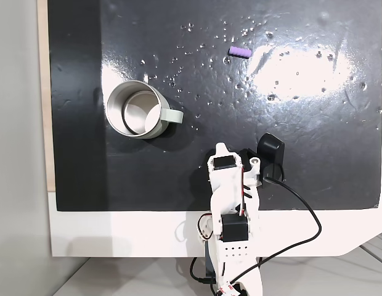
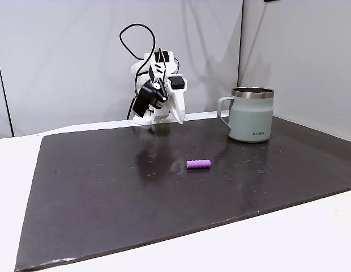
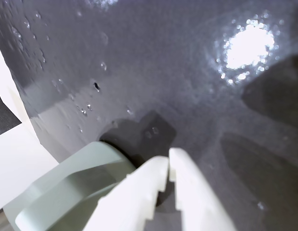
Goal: Grasp a pengrip and put it in the cup.
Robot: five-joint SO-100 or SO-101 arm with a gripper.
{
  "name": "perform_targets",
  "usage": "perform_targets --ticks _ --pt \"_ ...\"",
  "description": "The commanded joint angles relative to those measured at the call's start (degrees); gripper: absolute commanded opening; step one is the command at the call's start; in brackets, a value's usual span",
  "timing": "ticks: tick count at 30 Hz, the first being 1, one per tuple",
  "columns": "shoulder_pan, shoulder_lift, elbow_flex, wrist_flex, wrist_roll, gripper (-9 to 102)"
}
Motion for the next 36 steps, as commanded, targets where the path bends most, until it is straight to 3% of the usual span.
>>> perform_targets --ticks 1,12,19,23,29,36 --pt "-4.0 0.4 -0.4 -1.6 -3.5 0" --pt "-4.2 0.4 -0.4 -1.7 -3.4 0" --pt "-2.7 -0.8 -7.4 -6.3 -9.2 0" --pt "-2.2 -19.1 -15.4 -16.3 -9.7 0" --pt "-1.7 -52.6 -33.8 -24.9 -5.8 0" --pt "-1.5 -79.5 -53.5 -25.2 -1.1 0"
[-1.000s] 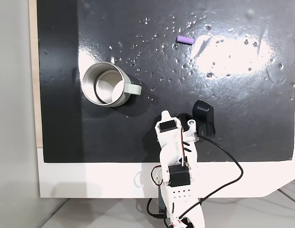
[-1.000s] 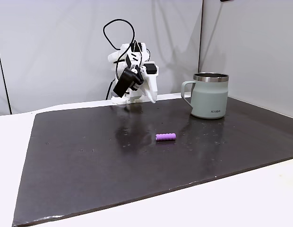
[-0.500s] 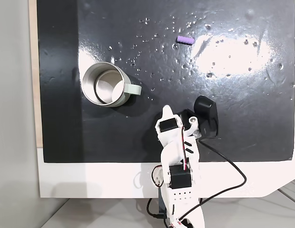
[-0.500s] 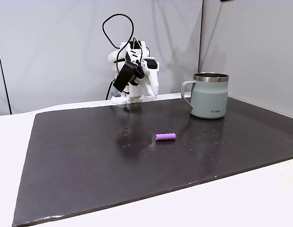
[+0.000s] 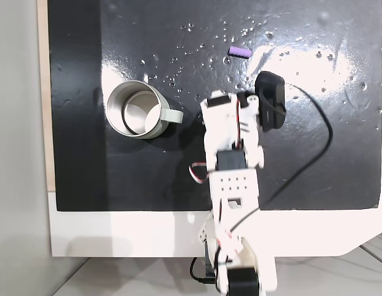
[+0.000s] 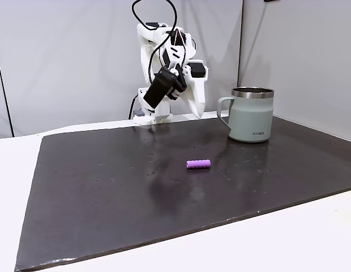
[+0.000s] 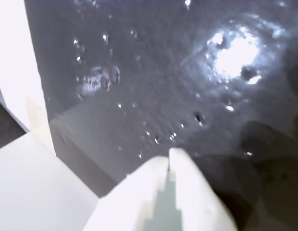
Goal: Grasp a pengrip and put it in the cup.
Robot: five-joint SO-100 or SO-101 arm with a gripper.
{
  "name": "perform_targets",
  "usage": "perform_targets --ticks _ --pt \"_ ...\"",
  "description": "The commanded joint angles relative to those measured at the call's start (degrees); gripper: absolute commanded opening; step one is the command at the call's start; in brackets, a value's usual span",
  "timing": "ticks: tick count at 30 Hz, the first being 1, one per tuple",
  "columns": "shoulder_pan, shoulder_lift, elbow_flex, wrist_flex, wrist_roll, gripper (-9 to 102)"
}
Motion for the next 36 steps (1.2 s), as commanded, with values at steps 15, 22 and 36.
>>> perform_targets --ticks 15,22,36 --pt "2.7 -30.1 -36.4 8.6 9.0 0" --pt "2.8 -42.4 -53.3 17.8 11.6 0" --pt "6.2 -61.2 -79.8 27.5 14.0 15"
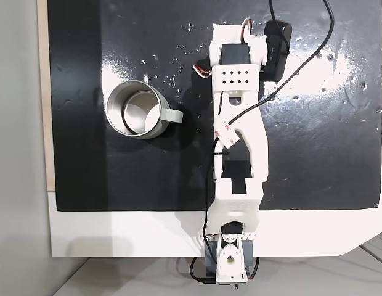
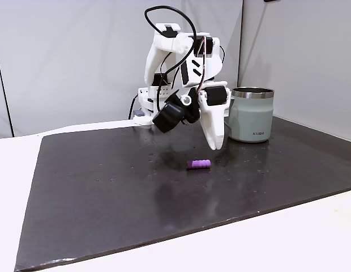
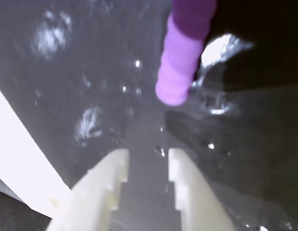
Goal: Grasp a pengrip and put it in the cup.
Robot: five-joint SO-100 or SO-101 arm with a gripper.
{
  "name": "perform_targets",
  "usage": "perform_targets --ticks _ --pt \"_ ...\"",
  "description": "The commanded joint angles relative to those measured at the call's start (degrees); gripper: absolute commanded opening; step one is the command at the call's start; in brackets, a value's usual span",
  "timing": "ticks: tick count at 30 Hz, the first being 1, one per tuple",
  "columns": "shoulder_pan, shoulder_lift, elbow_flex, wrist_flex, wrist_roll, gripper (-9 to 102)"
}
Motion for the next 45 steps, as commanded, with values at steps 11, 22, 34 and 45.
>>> perform_targets --ticks 11,22,34,45 --pt "4.5 -5.1 -12.7 9.8 -0.3 25" --pt "5.2 -7.2 -8.3 8.7 -2.7 26" --pt "9.2 -10.5 -6.3 7.4 -0.5 0" --pt "6.6 -6.0 -12.4 15.4 1.1 0"
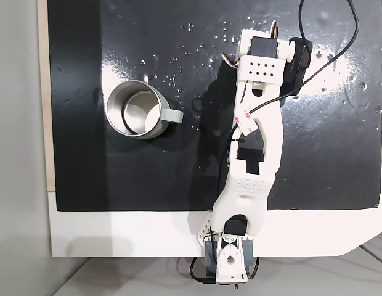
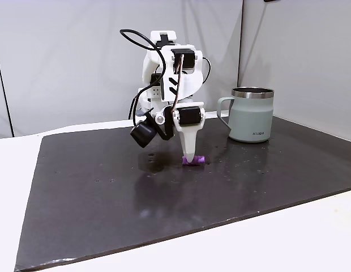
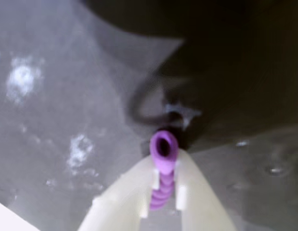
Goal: Grasp a pengrip and put it in the cup.
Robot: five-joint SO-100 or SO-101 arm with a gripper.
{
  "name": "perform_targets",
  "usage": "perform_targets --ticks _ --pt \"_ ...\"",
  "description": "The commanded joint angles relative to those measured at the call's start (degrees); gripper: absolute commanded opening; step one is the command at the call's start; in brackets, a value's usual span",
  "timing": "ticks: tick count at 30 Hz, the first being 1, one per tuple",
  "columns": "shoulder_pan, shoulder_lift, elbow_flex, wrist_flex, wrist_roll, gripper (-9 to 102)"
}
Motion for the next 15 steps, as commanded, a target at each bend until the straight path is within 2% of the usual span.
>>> perform_targets --ticks 1,4,9,15 --pt "-1.9 6.2 -2.8 4.9 0.8 0" --pt "-4.5 12.9 0.2 9.9 1.6 0" --pt "-8.3 29.4 12.9 11.3 2.9 0" --pt "-15.5 45.7 15.0 17.9 3.0 0"
